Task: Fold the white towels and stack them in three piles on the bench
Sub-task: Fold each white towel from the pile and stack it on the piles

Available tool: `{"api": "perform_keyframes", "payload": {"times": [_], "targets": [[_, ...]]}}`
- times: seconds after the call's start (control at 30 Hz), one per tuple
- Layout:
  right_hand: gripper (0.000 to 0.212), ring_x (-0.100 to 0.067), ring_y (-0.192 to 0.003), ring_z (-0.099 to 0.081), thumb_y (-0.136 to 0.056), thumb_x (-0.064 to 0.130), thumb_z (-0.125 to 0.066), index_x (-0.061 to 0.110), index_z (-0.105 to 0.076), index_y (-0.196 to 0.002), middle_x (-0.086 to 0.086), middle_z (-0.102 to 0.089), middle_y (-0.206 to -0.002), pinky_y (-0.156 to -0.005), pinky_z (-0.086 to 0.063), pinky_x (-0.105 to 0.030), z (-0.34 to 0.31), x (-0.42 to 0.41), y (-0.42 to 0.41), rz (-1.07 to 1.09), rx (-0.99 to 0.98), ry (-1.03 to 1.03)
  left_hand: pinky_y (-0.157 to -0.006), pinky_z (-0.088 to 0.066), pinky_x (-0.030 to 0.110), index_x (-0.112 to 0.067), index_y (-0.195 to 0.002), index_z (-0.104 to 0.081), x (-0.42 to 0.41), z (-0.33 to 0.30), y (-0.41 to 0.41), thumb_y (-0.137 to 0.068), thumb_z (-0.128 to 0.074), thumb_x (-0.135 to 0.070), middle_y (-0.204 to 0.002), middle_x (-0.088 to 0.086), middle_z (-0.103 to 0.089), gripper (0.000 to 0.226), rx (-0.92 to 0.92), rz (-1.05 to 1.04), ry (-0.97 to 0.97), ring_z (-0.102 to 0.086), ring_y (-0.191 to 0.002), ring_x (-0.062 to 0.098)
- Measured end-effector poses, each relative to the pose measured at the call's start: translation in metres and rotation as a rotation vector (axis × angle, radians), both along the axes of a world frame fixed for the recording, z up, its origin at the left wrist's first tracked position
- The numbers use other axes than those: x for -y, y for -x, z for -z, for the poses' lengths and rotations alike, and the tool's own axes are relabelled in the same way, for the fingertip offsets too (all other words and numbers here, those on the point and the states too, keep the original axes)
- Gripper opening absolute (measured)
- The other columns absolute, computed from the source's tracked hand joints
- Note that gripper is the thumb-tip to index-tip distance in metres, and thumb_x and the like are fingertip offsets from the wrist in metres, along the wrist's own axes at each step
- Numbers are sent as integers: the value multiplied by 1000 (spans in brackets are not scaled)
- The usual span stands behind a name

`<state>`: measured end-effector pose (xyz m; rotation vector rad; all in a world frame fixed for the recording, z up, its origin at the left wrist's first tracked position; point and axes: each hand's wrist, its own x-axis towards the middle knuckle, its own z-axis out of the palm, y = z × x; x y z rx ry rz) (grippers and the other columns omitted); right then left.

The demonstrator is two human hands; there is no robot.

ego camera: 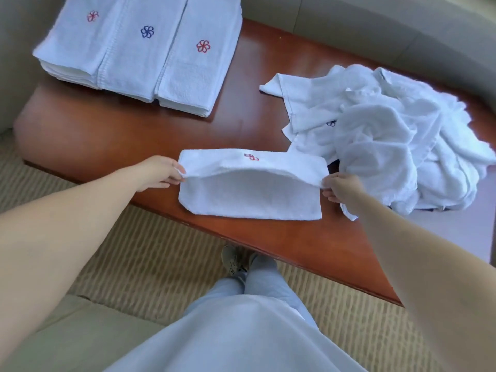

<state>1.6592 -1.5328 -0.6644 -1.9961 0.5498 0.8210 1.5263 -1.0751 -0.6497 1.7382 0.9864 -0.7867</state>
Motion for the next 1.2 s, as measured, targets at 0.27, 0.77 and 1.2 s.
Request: {"api": "perform_keyframes", "payload": {"times": [0.27,0.77,1.2], "targets": [[10,-23,-81,-68,-89,17,-58,19,-66,-94,-2,-69,-83,-70,-55,-36,43,31,61,-382,113,258,-86,-55,31,-18,-92,-75,15,56,76,-87,-74,-9,-113,2,-71,10,10,122,-65,-66,-107,16],[23,-25,-91,-57,-97,17,-47,25,-63,-111,-2,-52,-113,-71,-47,-36,63,-17,80,-752,296,455,-89,-54,32,-18,-144,-46,37,86,96,-95,-59,4,-129,-1,-61,56,103,-477,9,-60,-114,16],[53,-28,-109,-60,-101,12,-44,36,-42,-148,-4,-46,-139,-89,-56,-46,66,-142,100,-1264,209,260,-90,-60,36,-23,-102,-61,31,85,99,-87,-68,-1,-115,1,-66,28,283,-157,-39,-69,-98,19]]}}
